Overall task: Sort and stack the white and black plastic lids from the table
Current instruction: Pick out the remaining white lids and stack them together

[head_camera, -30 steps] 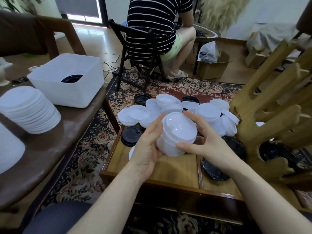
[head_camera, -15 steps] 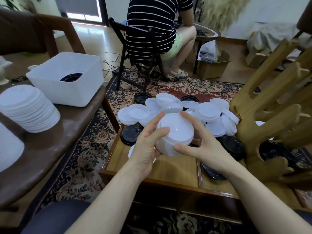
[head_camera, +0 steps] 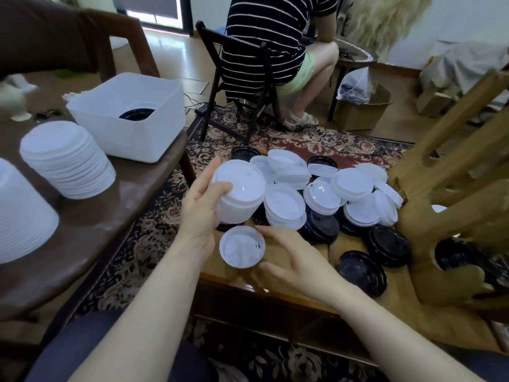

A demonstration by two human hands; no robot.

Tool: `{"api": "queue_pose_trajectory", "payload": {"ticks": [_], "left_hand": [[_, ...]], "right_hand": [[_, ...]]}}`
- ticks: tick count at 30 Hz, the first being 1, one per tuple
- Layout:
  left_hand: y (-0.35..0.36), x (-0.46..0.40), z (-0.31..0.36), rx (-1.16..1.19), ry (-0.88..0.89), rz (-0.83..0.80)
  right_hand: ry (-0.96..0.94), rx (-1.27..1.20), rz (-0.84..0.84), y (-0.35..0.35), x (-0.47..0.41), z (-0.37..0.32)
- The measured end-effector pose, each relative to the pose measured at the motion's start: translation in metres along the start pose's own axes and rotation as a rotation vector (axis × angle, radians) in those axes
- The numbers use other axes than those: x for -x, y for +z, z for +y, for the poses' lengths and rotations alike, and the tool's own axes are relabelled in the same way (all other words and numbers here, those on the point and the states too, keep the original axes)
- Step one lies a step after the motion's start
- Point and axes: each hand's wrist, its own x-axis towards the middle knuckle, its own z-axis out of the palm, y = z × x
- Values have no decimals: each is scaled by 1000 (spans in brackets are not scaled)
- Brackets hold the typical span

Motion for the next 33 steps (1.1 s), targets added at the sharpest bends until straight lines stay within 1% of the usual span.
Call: {"api": "queue_pose_trajectory", "payload": {"ticks": [2,4,5,6,8,10,11,18,20,23,25,28,31,33], "left_hand": [[1,0,0,16,-2,10],[2,1,-2,20,-14,8],[3,2,-3,18,-20,5],[4,3,-3,15,-30,5],[6,5,-4,7,-50,13],[8,7,-4,-15,-66,20],[9,8,-4,-22,-73,21],[11,12,-6,-51,-103,17],[12,12,-7,-51,-107,25],[13,13,-7,-52,-114,14],[15,13,-8,-62,-123,6],[15,14,-7,-58,-131,16],[16,15,-6,-50,-124,21],[18,16,-6,-60,-119,4]], "right_hand": [[-126,283,-155,19,-1,10],[-167,454,-256,32,1,17],[-187,499,-256,36,1,20],[-223,545,-220,38,2,21],[-282,645,-109,41,4,23],[-314,677,-5,41,4,26],[-321,672,14,40,5,26],[-275,599,-25,33,18,24],[-234,545,5,25,20,22],[-61,331,61,5,20,12],[73,90,106,-12,21,6],[213,-264,261,-41,22,-2],[299,-526,435,-71,25,-6],[330,-785,531,-86,26,-9]]}}
